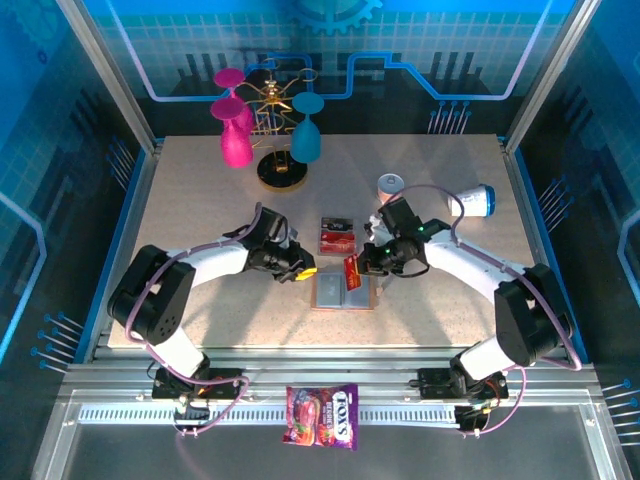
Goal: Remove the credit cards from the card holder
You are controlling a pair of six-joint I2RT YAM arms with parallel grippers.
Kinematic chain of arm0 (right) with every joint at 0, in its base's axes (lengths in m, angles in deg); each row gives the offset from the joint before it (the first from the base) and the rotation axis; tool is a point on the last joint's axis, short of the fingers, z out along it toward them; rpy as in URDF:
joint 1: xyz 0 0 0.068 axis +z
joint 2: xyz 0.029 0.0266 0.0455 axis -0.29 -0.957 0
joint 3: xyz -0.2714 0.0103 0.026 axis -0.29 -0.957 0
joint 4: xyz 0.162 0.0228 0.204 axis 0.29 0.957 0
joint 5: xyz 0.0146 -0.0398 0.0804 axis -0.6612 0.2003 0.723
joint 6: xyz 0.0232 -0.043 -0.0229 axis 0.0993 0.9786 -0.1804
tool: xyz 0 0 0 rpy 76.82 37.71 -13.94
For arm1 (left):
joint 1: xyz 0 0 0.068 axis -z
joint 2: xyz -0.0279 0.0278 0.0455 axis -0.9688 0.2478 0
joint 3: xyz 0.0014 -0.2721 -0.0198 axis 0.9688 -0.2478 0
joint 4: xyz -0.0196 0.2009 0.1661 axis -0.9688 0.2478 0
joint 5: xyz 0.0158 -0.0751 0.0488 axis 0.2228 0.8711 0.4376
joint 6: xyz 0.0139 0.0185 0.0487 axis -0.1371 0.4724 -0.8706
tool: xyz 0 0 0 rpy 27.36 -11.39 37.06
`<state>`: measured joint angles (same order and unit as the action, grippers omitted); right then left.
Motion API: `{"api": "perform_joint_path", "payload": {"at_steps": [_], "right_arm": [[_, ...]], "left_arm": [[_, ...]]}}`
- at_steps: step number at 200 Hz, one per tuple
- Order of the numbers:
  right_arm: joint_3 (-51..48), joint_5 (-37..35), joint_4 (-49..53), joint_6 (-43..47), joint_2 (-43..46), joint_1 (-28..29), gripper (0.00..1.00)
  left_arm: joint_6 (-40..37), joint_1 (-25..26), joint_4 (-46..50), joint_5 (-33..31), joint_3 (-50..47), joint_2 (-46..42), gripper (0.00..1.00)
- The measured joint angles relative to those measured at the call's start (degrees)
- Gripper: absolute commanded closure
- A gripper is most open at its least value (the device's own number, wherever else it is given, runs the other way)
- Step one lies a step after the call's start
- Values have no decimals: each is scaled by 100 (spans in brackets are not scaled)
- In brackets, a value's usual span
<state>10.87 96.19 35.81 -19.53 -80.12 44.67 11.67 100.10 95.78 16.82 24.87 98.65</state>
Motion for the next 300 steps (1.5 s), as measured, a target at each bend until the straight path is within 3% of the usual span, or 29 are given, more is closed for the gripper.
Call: {"api": "perform_joint_path", "payload": {"at_steps": [90,144,240,300], "right_arm": [[1902,-1147,1700,4041,-857,107,98],[2977,-1751,2446,5882,-1639,321,100],[5366,-2096,3565,6966,-3176,376,100],[6223,-2109,4030,7197,-3825,376,100]], "left_arm": [[11,-326,-4,-175,-238,-232,81],[24,-551,-13,-256,-286,-452,81],[22,-664,7,-260,-286,-538,80],[22,-710,22,-302,-286,-592,80]]}}
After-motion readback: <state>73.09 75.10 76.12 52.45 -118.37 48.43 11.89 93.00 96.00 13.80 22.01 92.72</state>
